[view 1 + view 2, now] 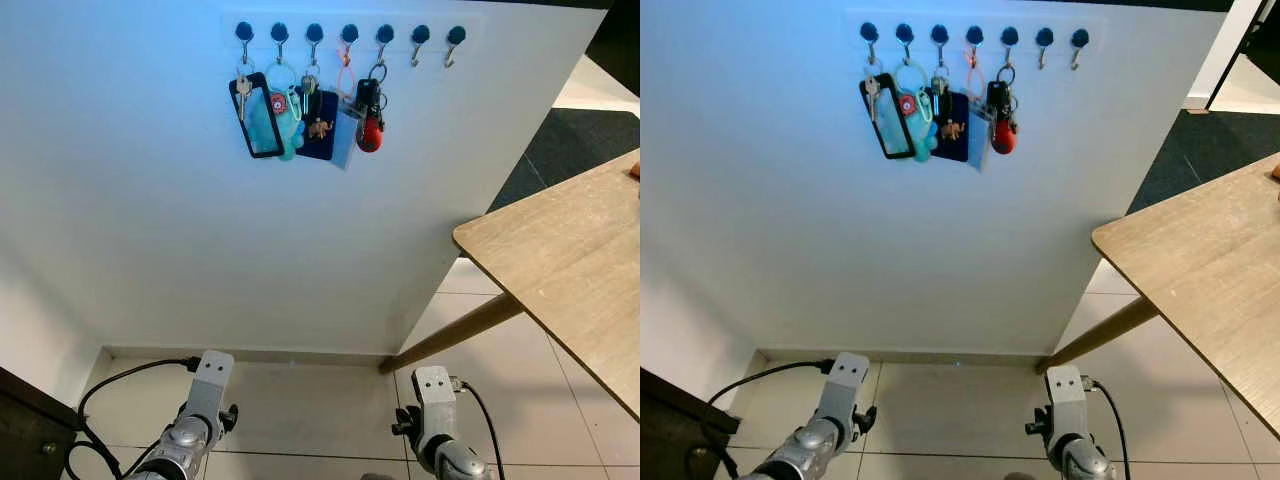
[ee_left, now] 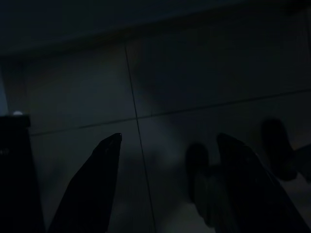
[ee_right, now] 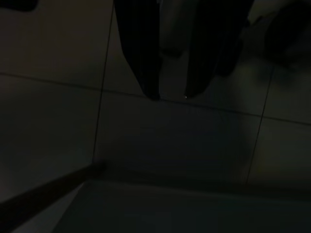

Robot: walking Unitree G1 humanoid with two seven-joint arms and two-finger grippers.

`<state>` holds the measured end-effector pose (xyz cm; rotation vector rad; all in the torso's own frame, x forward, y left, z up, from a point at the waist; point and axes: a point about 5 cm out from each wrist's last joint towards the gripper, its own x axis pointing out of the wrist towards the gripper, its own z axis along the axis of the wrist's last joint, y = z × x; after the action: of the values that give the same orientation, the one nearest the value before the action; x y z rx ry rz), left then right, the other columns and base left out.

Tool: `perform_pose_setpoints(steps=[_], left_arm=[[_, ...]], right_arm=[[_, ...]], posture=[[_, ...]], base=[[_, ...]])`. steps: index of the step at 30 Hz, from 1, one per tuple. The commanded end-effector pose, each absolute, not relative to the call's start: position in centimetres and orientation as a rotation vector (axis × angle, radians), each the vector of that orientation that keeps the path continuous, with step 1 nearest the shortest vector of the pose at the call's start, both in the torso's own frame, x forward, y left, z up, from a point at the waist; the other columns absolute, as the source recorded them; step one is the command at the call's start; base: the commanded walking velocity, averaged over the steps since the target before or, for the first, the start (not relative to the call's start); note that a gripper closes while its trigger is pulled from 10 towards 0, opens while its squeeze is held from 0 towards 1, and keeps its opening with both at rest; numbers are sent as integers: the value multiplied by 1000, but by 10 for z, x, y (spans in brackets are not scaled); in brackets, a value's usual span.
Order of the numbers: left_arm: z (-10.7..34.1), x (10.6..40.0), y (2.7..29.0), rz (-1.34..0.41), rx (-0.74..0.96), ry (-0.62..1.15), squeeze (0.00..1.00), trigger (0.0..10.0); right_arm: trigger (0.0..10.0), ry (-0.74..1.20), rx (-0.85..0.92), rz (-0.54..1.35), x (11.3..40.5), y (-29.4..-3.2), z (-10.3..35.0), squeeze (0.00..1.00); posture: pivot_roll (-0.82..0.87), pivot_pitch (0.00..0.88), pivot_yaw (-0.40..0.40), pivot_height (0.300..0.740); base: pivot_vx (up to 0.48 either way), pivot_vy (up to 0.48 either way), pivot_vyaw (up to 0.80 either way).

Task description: Hang keys on a hook

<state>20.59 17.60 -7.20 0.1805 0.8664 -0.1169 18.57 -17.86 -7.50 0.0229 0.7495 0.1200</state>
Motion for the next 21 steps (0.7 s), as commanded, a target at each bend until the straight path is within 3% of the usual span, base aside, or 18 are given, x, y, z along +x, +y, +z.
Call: perform_pose_setpoints(steps=[1, 10, 21], left_arm=[[-78, 195, 175, -128, 186, 896, 0, 10000], [-79, 191, 179, -132, 196, 902, 0, 10000], [-67, 216, 172, -131, 192, 849, 0, 10000]], right_arm=[[10000, 781, 33, 123, 174, -176, -81, 0], [10000, 799, 41, 126, 166, -172, -85, 0], [10000, 749, 28, 112, 192, -179, -73, 0]], posture=[[37, 71, -30, 740], [41, 67, -23, 740], [32, 4, -25, 740]], base=[[0, 0, 0], [0, 0, 0], [0, 0, 0]])
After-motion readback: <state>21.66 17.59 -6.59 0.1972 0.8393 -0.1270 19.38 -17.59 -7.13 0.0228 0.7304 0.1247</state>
